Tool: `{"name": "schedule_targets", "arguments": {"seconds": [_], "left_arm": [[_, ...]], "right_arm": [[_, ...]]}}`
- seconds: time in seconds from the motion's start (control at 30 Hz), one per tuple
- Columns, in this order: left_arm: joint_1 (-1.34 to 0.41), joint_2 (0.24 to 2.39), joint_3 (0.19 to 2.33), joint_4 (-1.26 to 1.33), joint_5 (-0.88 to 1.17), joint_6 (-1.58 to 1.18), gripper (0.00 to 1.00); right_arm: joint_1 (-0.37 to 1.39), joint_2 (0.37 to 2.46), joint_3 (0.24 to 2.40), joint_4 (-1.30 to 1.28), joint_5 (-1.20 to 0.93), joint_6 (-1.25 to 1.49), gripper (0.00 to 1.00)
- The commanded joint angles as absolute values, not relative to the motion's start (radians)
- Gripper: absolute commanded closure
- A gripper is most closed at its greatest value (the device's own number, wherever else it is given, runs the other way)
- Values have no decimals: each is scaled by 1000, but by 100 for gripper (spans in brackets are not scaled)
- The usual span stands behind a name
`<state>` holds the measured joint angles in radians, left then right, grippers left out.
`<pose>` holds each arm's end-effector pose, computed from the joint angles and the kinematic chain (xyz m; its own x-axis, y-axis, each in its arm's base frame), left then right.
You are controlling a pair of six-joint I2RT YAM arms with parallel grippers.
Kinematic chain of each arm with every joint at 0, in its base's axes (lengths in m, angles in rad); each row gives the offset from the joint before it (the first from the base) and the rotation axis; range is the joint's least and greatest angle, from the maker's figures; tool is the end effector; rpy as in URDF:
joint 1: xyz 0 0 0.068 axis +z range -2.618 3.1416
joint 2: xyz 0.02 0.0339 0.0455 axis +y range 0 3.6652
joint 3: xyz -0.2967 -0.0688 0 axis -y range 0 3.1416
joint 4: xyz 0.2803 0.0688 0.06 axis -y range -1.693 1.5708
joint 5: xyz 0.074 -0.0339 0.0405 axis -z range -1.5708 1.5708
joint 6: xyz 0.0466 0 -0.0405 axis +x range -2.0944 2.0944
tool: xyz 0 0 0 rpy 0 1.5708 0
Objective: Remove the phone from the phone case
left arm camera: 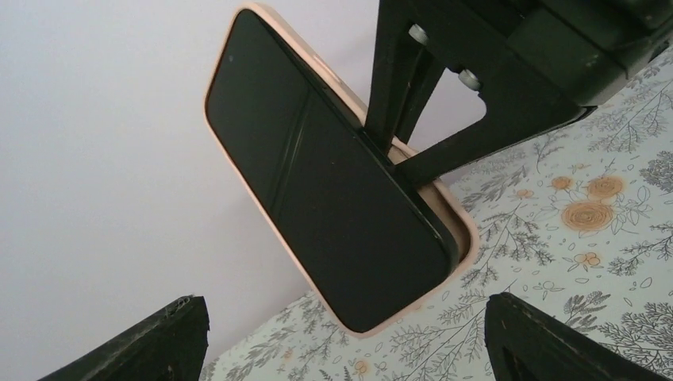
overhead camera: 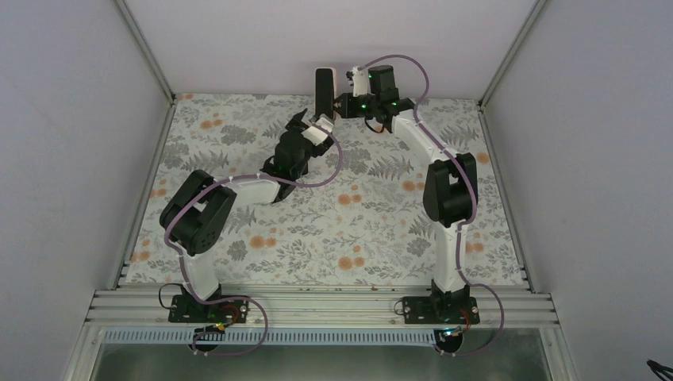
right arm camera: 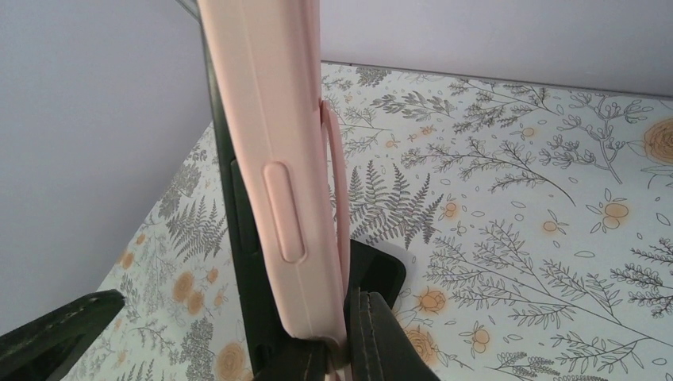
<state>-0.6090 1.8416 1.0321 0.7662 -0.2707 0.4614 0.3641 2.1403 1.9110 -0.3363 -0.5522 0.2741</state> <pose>0.3803 -0.2500 0.2327 0.1161 0.4421 -0.8894 0.3132 0.8335 0.4551 0.5170 0.2232 0.2972 -0.6762 -0.0111 -0.7367 -0.5547 0.6657 0.4992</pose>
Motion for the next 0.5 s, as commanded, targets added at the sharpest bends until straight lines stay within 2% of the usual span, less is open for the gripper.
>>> {"name": "schedule_targets", "arguments": {"seconds": [0.0, 0.47], "left_arm": [[-609, 1873, 1083, 783, -253, 438, 14], [-612, 1940, 1156, 776, -287, 490, 12]], "right_arm": [[366, 2101, 1959, -260, -567, 299, 97], [377, 2119, 1968, -252, -584, 314, 97]]}}
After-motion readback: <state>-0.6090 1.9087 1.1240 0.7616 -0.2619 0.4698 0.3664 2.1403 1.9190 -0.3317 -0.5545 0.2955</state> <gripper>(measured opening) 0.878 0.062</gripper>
